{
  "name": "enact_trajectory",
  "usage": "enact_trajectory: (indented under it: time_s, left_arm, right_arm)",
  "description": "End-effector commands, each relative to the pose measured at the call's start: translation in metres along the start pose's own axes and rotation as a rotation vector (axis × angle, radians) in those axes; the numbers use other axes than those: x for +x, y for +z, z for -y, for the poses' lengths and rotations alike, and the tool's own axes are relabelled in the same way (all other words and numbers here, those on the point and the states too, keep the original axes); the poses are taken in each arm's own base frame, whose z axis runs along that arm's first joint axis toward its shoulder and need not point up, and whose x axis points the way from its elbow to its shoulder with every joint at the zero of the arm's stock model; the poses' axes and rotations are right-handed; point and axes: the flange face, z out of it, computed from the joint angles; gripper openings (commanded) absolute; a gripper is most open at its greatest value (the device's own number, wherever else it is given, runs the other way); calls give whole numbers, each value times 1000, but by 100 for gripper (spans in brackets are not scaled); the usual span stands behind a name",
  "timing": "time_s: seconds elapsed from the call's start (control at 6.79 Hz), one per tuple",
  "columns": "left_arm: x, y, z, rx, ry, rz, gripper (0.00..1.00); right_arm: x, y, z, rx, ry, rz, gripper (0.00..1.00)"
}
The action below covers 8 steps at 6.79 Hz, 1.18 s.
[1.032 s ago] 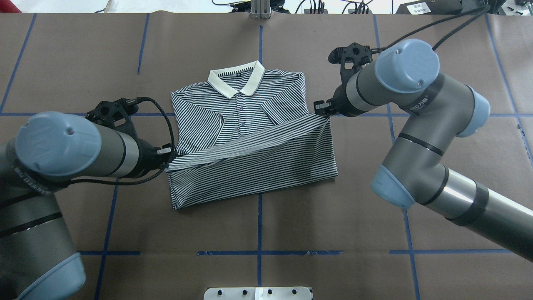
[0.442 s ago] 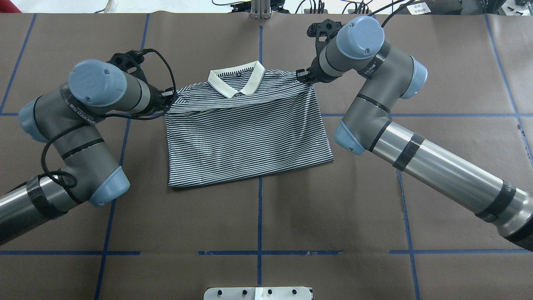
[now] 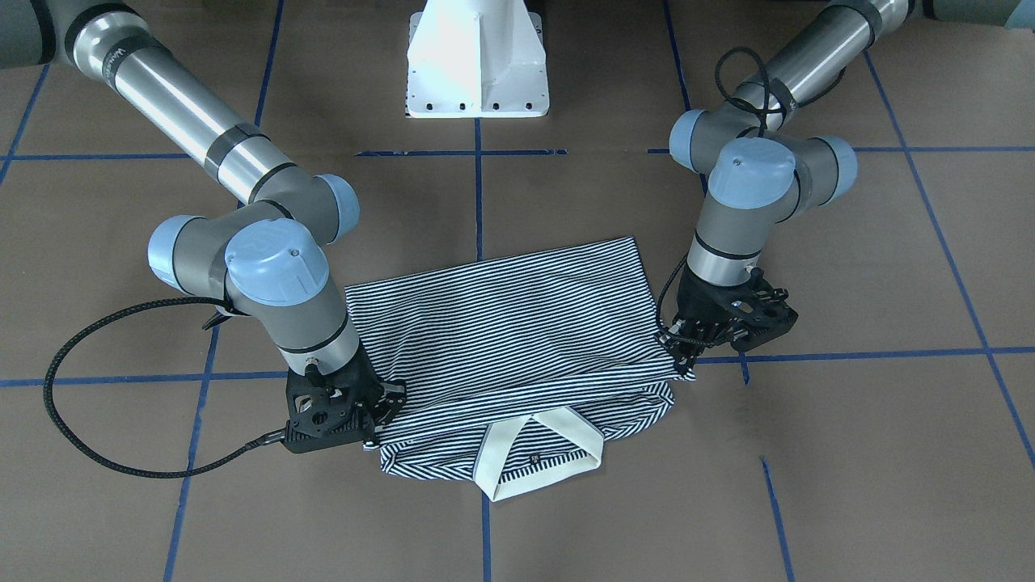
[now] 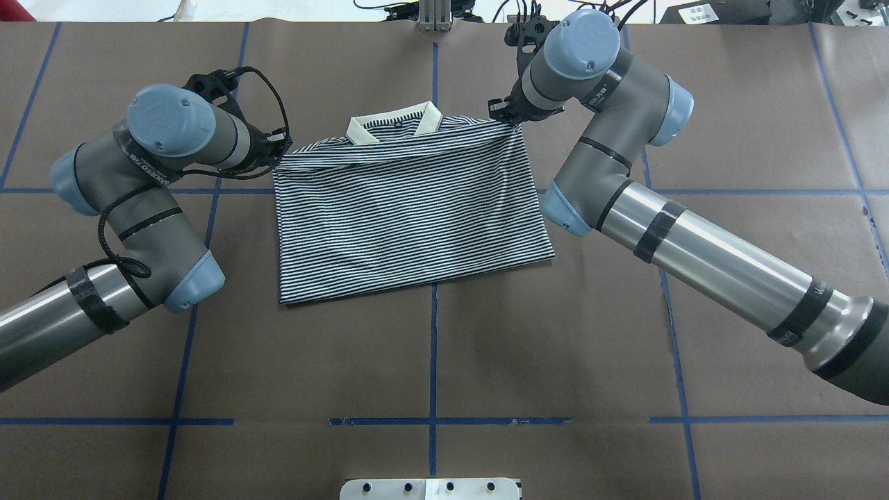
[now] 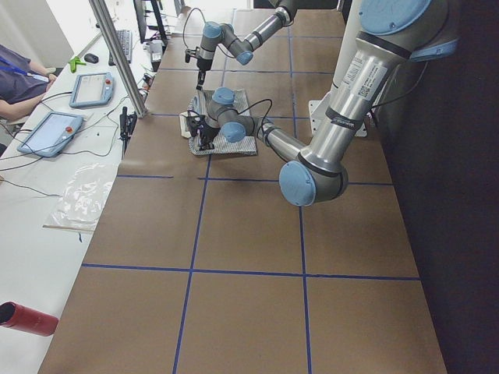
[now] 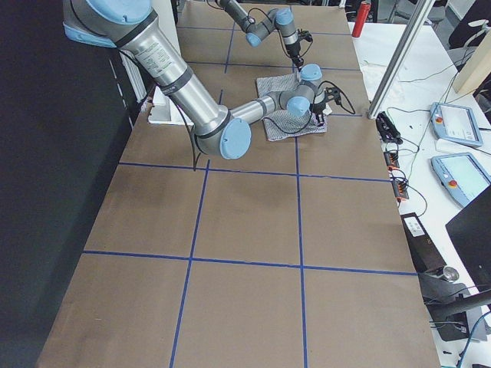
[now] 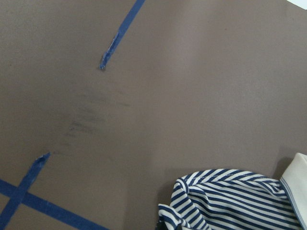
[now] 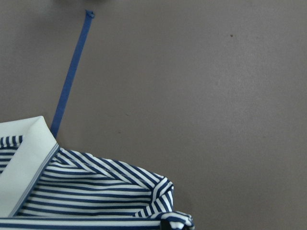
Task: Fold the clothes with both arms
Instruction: 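Lay the hem down near the collar and open both grippers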
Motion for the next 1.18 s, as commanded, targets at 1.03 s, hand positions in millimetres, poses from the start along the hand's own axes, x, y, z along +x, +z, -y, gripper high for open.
enact_trajectory:
  time_s: [1.03]
  left_arm:
    - [10, 2, 12, 12, 5, -8, 0]
  right_arm:
    - [-10, 5, 25, 38, 7, -13, 0]
